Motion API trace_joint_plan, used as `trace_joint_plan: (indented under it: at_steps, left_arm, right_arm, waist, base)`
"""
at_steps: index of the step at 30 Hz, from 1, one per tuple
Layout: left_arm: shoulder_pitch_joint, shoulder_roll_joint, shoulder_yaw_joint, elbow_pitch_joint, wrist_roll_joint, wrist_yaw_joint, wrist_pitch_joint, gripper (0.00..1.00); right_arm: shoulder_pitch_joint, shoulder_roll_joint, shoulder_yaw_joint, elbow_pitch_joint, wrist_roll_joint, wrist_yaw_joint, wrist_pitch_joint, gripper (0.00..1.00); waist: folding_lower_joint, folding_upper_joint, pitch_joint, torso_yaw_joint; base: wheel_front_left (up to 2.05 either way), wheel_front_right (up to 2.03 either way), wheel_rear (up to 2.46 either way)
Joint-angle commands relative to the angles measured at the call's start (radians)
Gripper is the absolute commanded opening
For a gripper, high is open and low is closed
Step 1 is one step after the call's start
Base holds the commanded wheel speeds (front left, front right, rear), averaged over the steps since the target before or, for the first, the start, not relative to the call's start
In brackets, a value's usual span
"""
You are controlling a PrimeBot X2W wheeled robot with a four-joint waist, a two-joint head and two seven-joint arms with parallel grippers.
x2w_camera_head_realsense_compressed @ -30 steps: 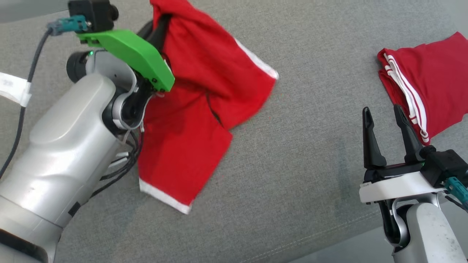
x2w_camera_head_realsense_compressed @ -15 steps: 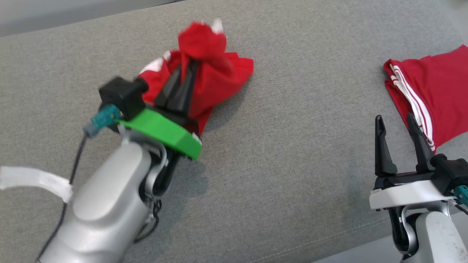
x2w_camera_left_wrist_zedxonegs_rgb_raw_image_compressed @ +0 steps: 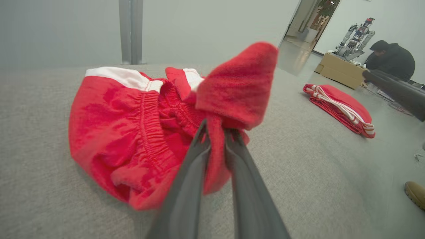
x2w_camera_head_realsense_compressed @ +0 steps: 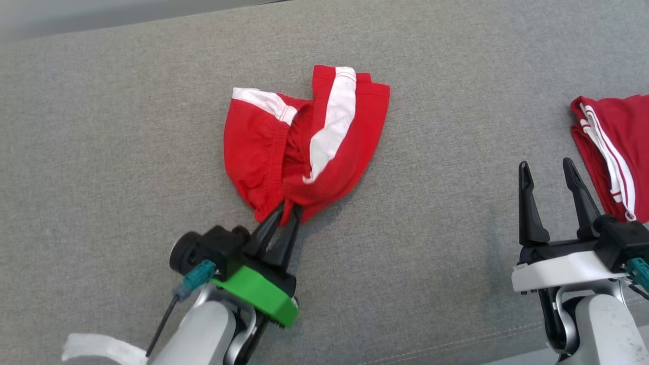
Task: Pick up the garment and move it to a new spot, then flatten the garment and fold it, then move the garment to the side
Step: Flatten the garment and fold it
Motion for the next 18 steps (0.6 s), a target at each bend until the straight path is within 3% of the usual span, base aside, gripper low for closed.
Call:
trace_joint_plan:
  at_steps: [1, 2, 3, 4, 10, 14, 18]
  left_arm:
    - [0.038, 0.002, -0.018, 0.010, 0.009, -0.004, -0.002, 0.42]
    - [0.048, 0.005, -0.042, 0.012, -0.001, -0.004, -0.002, 0.53]
    - [0.061, 0.013, -0.061, 0.020, -0.021, -0.004, -0.002, 0.87]
    - [0.068, 0.026, -0.085, 0.027, -0.037, -0.004, -0.002, 1.00]
    - [0.057, 0.105, -0.223, 0.088, -0.162, -0.004, 0.008, 1.00]
    - [0.050, 0.150, -0.226, 0.082, -0.212, -0.003, 0.047, 1.00]
    - [0.026, 0.177, -0.165, 0.004, -0.238, 0.063, 0.067, 1.00]
  right_arm:
    - [0.013, -0.003, -0.001, 0.003, -0.011, -0.001, -0.003, 1.00]
    - [0.014, -0.003, -0.001, 0.004, -0.011, -0.001, -0.003, 1.00]
    - [0.015, -0.003, -0.001, 0.005, -0.012, -0.001, -0.003, 1.00]
    - [0.016, -0.003, -0.001, 0.006, -0.014, -0.001, -0.003, 1.00]
    - [0.024, -0.003, -0.011, -0.001, -0.025, -0.001, -0.003, 1.00]
    - [0.035, -0.003, -0.019, -0.009, -0.026, -0.001, -0.003, 1.00]
    - [0.043, -0.003, -0.029, -0.017, -0.026, -0.001, -0.003, 1.00]
  waist:
    - [0.0000, 0.0000, -0.004, 0.007]
    - [0.0000, 0.0000, -0.006, 0.009]
    - [0.0000, 0.0000, -0.008, 0.010]
    - [0.0000, 0.0000, -0.011, 0.011]
    - [0.0000, 0.0000, -0.029, 0.013]
    - [0.0000, 0.0000, -0.038, 0.009]
    - [0.0000, 0.0000, -0.040, 0.013]
  base:
    - [0.00, 0.00, 0.00]
    - [0.00, 0.00, 0.00]
    - [0.00, 0.00, 0.00]
    - [0.00, 0.00, 0.00]
    - [0.00, 0.00, 0.00]
    - [0.00, 0.00, 0.00]
    - [0.00, 0.00, 0.00]
